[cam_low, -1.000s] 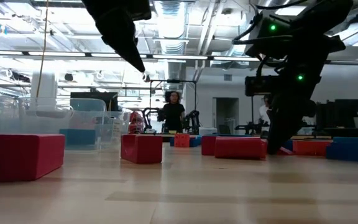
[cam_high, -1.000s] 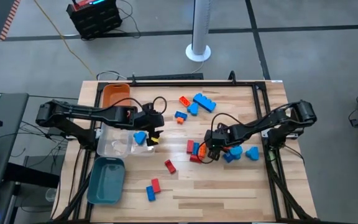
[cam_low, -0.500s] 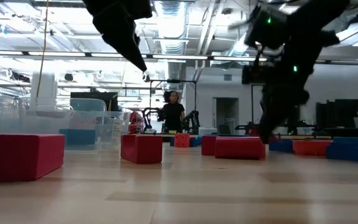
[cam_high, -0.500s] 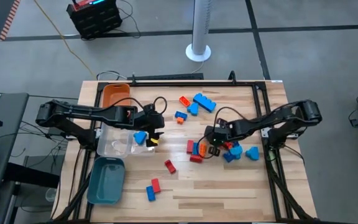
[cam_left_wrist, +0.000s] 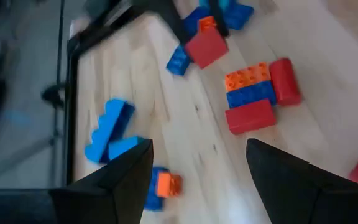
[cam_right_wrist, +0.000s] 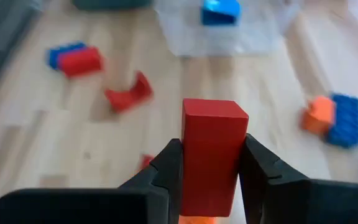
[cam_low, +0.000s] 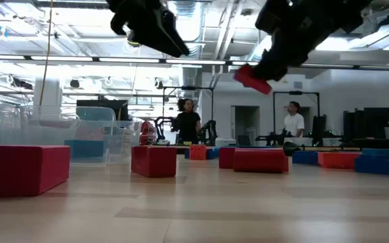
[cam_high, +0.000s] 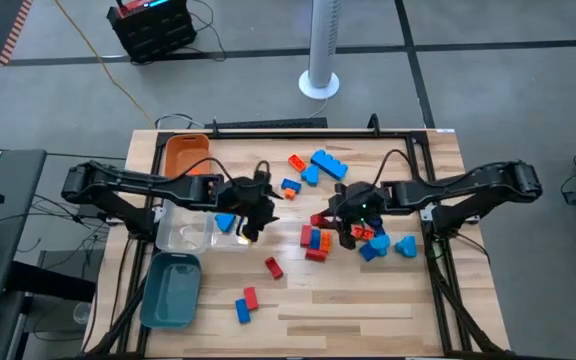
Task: Sort blocks
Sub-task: Put the red block into the left transparent bin
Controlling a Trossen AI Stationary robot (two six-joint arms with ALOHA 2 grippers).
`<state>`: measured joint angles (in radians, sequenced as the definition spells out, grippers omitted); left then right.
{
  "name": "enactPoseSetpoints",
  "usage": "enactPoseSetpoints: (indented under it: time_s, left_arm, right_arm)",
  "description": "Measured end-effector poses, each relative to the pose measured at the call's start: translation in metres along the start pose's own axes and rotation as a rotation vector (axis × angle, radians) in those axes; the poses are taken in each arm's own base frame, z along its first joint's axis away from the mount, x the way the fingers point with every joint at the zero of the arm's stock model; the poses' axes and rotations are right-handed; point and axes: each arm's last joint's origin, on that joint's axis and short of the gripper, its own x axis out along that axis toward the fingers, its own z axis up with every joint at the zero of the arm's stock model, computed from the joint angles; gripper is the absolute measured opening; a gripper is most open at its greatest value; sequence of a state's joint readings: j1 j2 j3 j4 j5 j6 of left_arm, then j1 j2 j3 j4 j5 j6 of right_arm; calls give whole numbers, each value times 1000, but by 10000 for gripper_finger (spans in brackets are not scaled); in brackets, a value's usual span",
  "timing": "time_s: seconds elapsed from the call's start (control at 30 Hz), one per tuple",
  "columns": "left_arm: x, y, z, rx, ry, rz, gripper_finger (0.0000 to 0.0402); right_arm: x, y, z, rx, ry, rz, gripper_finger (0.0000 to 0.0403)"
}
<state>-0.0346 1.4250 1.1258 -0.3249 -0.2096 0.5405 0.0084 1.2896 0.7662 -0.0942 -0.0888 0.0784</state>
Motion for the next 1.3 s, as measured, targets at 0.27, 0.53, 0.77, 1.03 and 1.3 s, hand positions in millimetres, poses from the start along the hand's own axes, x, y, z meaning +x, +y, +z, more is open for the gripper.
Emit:
enactPoseSetpoints:
  time_s: [0.27,0.53,0.77,1.03,1.3]
  left_arm:
    - [22,-15,12,352,-70,15,251]
    - [43,-23,15,383,-104,39,251]
    - [40,-19,22,396,-168,79,251]
    - [41,-23,22,450,-197,34,251]
    - [40,-29,23,511,-199,6,236]
  right_arm:
    - [5,-10,6,20,-66,163,115]
    - [9,-18,15,45,-86,189,115]
    - [17,-17,26,44,-89,245,115]
    - [34,-18,37,58,-57,315,115]
    - [35,-21,46,78,-59,351,115]
